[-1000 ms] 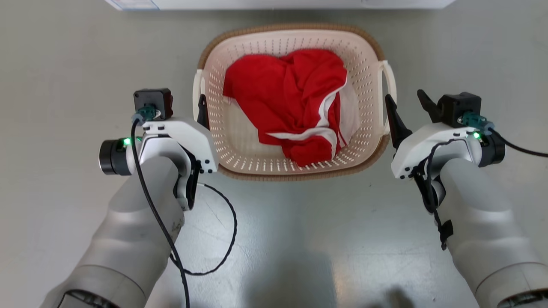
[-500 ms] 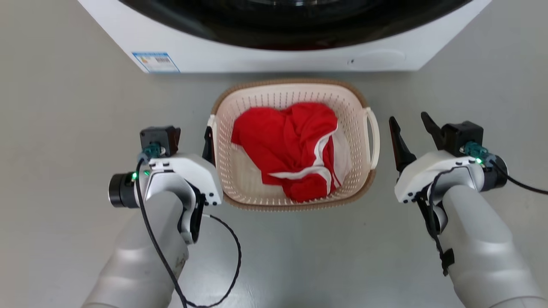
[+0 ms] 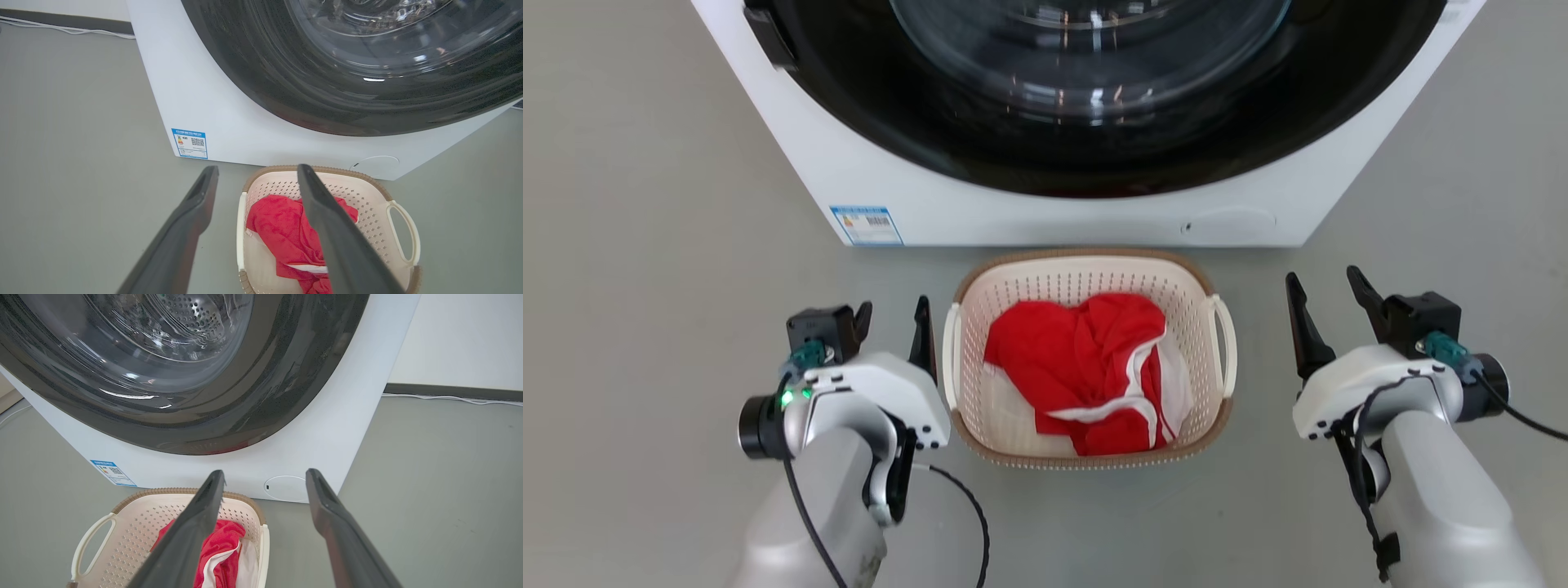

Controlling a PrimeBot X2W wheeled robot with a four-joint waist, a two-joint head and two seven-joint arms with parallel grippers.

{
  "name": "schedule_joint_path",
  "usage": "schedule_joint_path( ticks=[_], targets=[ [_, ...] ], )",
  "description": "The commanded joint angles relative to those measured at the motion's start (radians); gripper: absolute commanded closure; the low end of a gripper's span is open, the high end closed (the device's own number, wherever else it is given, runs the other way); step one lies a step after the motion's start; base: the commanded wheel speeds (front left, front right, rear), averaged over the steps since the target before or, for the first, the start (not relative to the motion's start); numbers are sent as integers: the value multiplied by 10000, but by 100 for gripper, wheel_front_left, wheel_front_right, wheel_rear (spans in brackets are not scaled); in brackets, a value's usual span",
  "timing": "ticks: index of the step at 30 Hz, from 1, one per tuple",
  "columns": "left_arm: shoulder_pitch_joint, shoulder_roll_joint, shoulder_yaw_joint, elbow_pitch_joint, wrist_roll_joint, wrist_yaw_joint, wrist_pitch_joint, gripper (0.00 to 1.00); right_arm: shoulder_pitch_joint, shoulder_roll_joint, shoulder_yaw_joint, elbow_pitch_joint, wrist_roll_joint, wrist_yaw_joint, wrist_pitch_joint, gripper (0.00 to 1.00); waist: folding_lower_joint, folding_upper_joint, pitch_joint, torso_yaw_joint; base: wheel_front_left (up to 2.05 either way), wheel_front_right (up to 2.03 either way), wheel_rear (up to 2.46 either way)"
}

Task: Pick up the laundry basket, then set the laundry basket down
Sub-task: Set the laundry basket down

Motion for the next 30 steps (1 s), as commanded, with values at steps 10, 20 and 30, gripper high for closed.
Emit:
schedule_joint_path(
  ticks=[10, 20, 30],
  targets=[
    [1275, 286, 858, -958, 398, -230, -61, 0, 1375, 97, 42, -1371, -358, 60, -137, 0, 0, 0, -1509, 171, 0, 0, 0],
    [2567, 332, 1298, -1858, 527, -272, -61, 0, 2722, 97, 33, -2487, -518, 60, 52, 0, 0, 0, -2512, 130, 0, 0, 0],
    [3764, 601, 1620, -2790, 496, -165, -61, 0, 3934, 97, -19, -3909, -406, 60, 630, 0, 0, 0, -2973, -24, 0, 0, 0]
  ],
)
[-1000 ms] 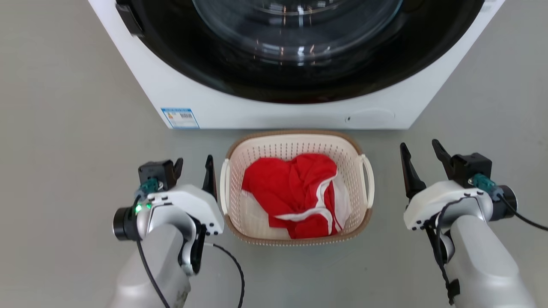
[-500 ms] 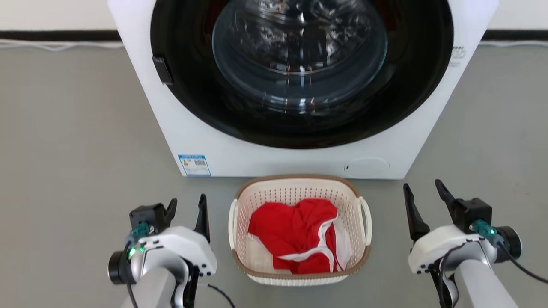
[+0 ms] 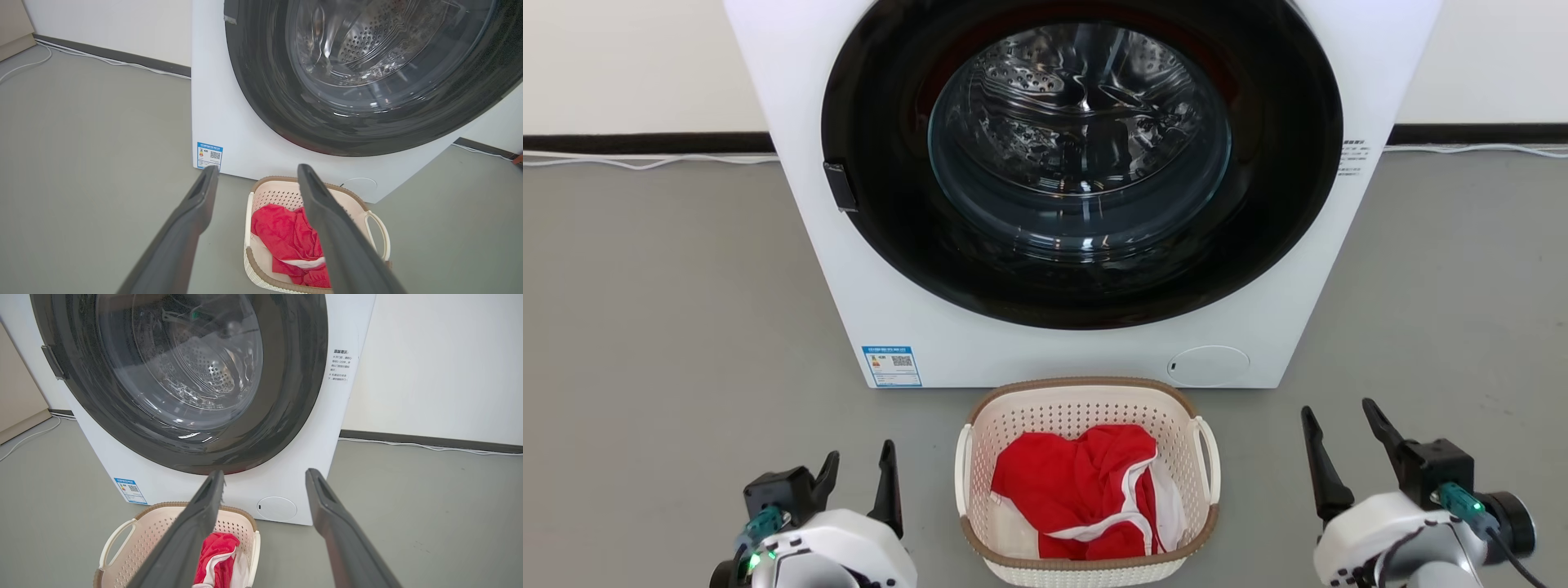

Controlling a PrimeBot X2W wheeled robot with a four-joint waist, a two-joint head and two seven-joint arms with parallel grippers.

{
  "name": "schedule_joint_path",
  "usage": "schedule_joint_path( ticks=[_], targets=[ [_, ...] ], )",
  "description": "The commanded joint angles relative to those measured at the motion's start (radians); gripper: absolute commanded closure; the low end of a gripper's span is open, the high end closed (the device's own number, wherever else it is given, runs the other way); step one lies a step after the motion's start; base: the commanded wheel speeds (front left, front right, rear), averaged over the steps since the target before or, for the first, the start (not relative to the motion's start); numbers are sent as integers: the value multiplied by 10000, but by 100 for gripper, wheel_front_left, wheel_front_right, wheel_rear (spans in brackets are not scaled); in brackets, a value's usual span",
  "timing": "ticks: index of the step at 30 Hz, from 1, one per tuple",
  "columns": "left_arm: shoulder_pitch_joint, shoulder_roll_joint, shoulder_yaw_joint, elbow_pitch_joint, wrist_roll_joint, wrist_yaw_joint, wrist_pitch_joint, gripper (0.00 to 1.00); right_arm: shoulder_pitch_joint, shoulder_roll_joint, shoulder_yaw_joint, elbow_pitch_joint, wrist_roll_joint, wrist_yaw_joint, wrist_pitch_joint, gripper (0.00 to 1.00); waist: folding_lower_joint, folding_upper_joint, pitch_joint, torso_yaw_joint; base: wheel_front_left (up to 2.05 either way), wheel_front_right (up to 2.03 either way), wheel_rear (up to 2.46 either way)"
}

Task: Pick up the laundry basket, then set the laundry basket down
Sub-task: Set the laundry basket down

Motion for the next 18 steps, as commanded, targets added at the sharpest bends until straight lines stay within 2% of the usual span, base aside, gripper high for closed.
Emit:
schedule_joint_path(
  ticks=[1, 10, 18],
  targets=[
    [-41, 211, 391, -396, 63, 118, -63, 0, 45, 9, 166, -489, 91, 60, 62, 0, 0, -1, -69, -26, 0, 0, 0],
    [784, 402, 580, -1417, 5, 377, -59, 0, 867, 9, 8, -1438, 259, 60, 430, 0, 0, -1, -257, -156, 0, 0, 0],
    [1241, 556, 763, -1970, -170, 540, -16, 0, 1150, 9, -128, -1768, 333, 60, 608, 0, 0, -1, -334, -214, 0, 0, 0]
  ],
)
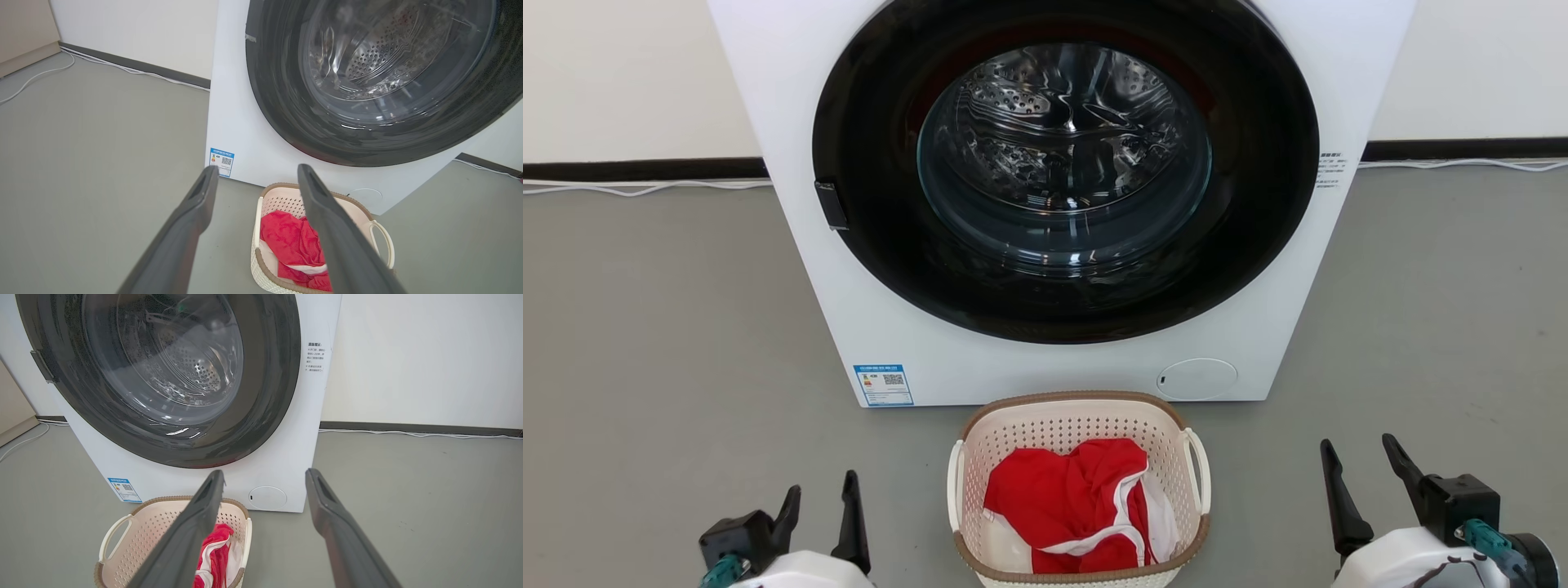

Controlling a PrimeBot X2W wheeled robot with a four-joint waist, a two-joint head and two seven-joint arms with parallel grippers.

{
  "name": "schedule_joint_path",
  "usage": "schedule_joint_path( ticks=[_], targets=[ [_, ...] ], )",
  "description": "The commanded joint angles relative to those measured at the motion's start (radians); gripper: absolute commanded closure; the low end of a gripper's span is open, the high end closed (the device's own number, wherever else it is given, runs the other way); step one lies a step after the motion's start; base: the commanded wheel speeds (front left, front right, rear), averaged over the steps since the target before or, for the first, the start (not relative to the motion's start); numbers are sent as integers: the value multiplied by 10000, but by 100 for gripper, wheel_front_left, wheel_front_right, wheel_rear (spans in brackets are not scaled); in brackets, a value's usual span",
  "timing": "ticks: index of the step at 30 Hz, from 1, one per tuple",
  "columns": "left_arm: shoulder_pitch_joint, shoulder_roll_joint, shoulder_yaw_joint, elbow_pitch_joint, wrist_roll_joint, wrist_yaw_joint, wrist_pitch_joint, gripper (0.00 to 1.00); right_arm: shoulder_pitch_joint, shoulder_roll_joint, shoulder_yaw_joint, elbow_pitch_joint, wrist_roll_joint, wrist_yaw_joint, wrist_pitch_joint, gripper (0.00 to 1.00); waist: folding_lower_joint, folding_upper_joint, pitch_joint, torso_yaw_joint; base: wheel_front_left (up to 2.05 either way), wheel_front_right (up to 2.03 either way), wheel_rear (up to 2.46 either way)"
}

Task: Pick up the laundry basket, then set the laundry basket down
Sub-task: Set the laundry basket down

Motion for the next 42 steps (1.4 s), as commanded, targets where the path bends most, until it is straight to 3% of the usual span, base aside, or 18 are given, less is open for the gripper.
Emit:
schedule_joint_path(
  ticks=[1, 42],
  targets=[
    [-146, 159, 390, -305, -60, 71, -20, 0, -150, -41, 206, -336, 97, 60, 26, 0, 0, 0, -23, -12, 0, 0, 0],
    [363, 574, 462, -1028, -179, 518, 65, 0, 73, -41, 28, -346, 216, 60, 139, 0, 0, 0, 42, 139, 0, 0, 0]
  ],
)
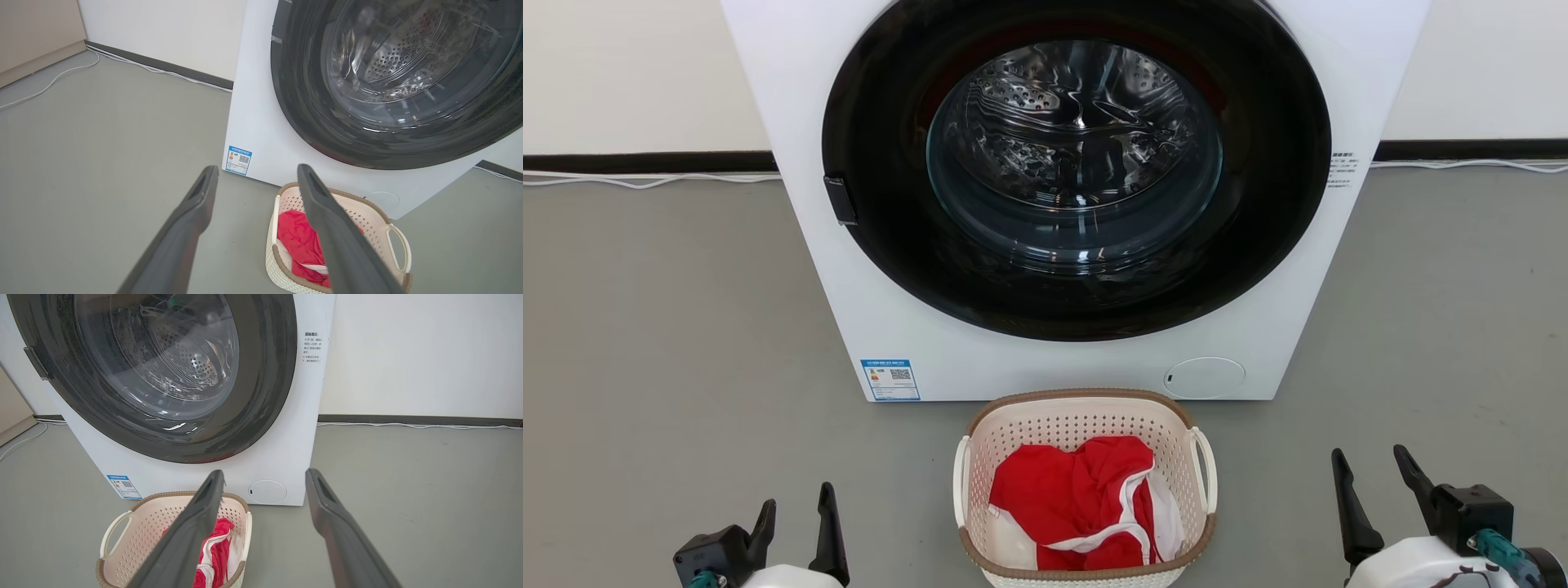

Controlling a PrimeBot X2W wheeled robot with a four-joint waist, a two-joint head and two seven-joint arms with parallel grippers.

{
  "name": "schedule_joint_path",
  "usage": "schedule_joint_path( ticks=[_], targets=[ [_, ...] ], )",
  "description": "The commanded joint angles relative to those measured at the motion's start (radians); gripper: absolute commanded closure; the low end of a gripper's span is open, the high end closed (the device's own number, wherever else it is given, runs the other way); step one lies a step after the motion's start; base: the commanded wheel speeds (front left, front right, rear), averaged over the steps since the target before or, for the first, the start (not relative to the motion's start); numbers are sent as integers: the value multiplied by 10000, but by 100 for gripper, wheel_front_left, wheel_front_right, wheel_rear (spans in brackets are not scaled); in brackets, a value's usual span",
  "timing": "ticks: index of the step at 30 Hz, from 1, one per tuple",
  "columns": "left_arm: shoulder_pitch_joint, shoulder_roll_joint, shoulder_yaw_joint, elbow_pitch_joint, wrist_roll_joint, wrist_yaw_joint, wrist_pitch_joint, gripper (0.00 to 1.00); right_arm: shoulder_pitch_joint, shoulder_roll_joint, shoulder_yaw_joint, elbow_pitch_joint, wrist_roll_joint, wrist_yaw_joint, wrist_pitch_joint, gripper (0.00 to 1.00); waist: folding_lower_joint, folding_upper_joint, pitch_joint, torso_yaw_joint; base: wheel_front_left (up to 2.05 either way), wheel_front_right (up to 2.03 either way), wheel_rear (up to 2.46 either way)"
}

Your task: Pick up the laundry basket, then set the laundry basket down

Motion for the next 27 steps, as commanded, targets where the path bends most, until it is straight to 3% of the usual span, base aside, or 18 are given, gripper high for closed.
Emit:
schedule_joint_path(
  ticks=[1, 24, 25, 27],
  targets=[
    [-233, 198, 269, -281, 124, 118, -14, 0, -179, -56, 244, -174, 52, 60, -5, 0, 0, -1, 5, -3, 0, 0, 0],
    [-286, 540, -130, -412, 426, 102, 49, 0, -254, -56, 272, -117, 26, 60, 3, 0, 0, -1, 51, -4, 0, 0, 0],
    [0, 362, -465, -135, 340, 69, 94, 100, -6, 2, 5, 122, 2, 0, -1, 100, 0, -1, 53, -3, 0, 0, 0],
    [23, 318, -515, 17, 398, 61, 102, 100, 8, 21, -10, 315, 17, -11, 8, 100, 0, -1, 50, -3, 0, 0, 0]
  ],
)
